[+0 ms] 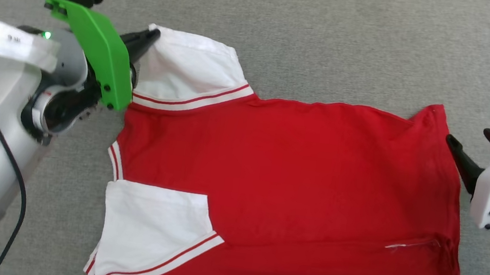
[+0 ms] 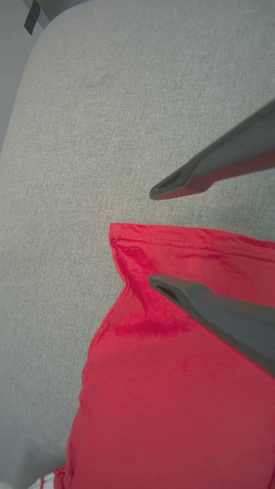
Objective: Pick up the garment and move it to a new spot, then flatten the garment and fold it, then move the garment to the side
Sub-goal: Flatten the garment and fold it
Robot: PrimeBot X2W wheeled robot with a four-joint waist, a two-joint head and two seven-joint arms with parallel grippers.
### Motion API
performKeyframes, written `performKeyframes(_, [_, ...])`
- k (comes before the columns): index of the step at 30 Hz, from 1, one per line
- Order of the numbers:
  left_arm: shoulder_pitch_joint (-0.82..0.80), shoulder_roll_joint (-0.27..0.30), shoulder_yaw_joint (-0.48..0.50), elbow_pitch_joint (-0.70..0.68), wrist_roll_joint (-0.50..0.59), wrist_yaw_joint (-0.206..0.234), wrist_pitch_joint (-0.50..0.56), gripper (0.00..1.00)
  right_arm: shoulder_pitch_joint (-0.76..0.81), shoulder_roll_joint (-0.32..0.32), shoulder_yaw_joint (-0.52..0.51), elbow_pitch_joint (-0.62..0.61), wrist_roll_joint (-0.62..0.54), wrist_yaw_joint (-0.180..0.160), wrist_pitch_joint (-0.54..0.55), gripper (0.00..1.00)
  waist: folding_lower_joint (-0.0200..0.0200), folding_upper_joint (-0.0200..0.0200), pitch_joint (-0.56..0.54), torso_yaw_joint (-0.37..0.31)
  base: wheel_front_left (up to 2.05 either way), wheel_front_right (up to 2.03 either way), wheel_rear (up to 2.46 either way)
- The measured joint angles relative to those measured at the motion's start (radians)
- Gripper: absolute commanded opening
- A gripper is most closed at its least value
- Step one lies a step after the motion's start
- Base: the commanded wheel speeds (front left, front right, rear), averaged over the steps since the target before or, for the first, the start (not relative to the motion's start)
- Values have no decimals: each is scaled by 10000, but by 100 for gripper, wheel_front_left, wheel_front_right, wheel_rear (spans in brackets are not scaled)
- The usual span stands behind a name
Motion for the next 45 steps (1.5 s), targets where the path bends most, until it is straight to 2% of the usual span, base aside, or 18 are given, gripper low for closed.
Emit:
performKeyframes(5, [988, 579, 105, -2088, -13, 830, 113, 0, -1017, -384, 320, 884, 462, 2, 1344, 100, 0, 0, 208, 322, 0, 0, 0])
performKeyframes(11, [1417, 1001, 180, -3490, 211, 1490, 8, 0, -2061, -857, 750, 1864, 700, 0, 2059, 100, 0, 0, 586, 610, 0, 0, 0])
performKeyframes(17, [1671, 1018, 178, -4211, 174, 1687, 8, 0, -2726, -1028, 1225, 2604, 955, 2, 2084, 100, 0, 0, 914, 877, 0, 0, 0])
performKeyframes(26, [1685, 1097, 42, -4479, 263, 1768, 12, 0, -3070, -1455, 2059, 3191, 1204, -8, 1597, 100, 0, 0, 1227, 1219, 0, 0, 0])
performKeyframes(27, [1688, 1091, 35, -4483, 263, 1766, 12, 0, -3095, -1513, 2142, 3262, 1241, -15, 1595, 85, 0, -1, 1235, 1246, 0, 0, 0])
performKeyframes(28, [1700, 1089, 33, -4483, 263, 1764, 12, 0, -3119, -1584, 2209, 3321, 1273, -15, 1559, 47, 0, 0, 1240, 1274, 0, 0, 0])
performKeyframes(29, [1711, 1089, 27, -4477, 263, 1762, 12, 0, -3142, -1628, 2268, 3381, 1327, -13, 1503, 0, 0, 0, 1237, 1295, 0, 0, 0])
performKeyframes(37, [1931, 1047, 142, -4046, 313, 1764, -497, 0, -3143, -1528, 2253, 3967, 1661, 2, 491, 0, 0, 0, 971, 1278, 0, 0, 0])
performKeyframes(45, [2359, 855, 244, -3419, 341, 1689, -1126, 0, -2661, -1208, 1446, 4420, 2098, 0, -1158, 0, 0, 0, 324, 1172, 0, 0, 0])
